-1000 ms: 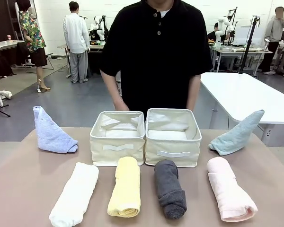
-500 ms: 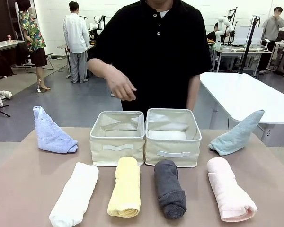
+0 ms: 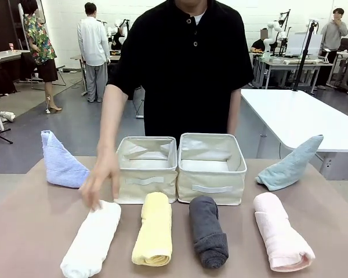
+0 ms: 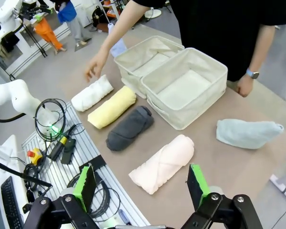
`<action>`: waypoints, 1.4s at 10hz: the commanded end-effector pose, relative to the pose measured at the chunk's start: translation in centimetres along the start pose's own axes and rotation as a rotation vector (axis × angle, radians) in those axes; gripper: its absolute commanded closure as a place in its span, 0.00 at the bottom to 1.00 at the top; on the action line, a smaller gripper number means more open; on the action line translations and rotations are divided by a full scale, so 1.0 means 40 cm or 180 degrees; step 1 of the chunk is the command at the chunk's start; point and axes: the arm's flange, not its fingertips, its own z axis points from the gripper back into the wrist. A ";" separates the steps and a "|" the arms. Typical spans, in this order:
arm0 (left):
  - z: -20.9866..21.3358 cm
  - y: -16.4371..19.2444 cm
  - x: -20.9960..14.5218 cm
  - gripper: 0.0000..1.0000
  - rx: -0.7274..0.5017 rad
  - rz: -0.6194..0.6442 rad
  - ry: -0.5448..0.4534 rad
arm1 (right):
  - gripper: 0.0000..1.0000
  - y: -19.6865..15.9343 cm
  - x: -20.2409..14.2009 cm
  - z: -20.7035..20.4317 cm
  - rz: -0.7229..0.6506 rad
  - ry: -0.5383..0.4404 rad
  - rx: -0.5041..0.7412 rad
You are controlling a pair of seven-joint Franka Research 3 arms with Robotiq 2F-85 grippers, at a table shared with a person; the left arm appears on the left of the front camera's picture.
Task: Sort the towels based on their folding style.
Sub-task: Pick up one triangle-folded towel and place it in the left Fabric basket.
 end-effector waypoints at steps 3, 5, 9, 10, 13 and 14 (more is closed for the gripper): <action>0.007 0.002 0.003 0.00 -0.0032 -0.0029 -0.0023 | 0.00 -0.001 0.006 -0.004 0.0045 -0.0068 0.0063; 0.000 0.000 0.000 0.00 0.0000 0.0000 0.0000 | 0.00 -0.001 0.006 -0.004 0.0045 -0.0068 0.0063; -0.265 0.275 0.187 0.00 0.0221 -0.0487 0.2049 | 0.00 -0.001 0.006 -0.004 0.0045 -0.0068 0.0063; -0.336 0.307 0.202 0.00 0.0358 -0.0605 0.2239 | 0.00 -0.001 0.006 -0.004 0.0045 -0.0068 0.0063; -0.496 0.392 0.224 0.00 0.0548 -0.0822 0.2584 | 0.00 -0.001 0.006 -0.004 0.0045 -0.0068 0.0063; -0.525 0.408 0.236 0.00 0.0579 -0.0747 0.2443 | 0.00 -0.001 0.006 -0.004 0.0045 -0.0068 0.0063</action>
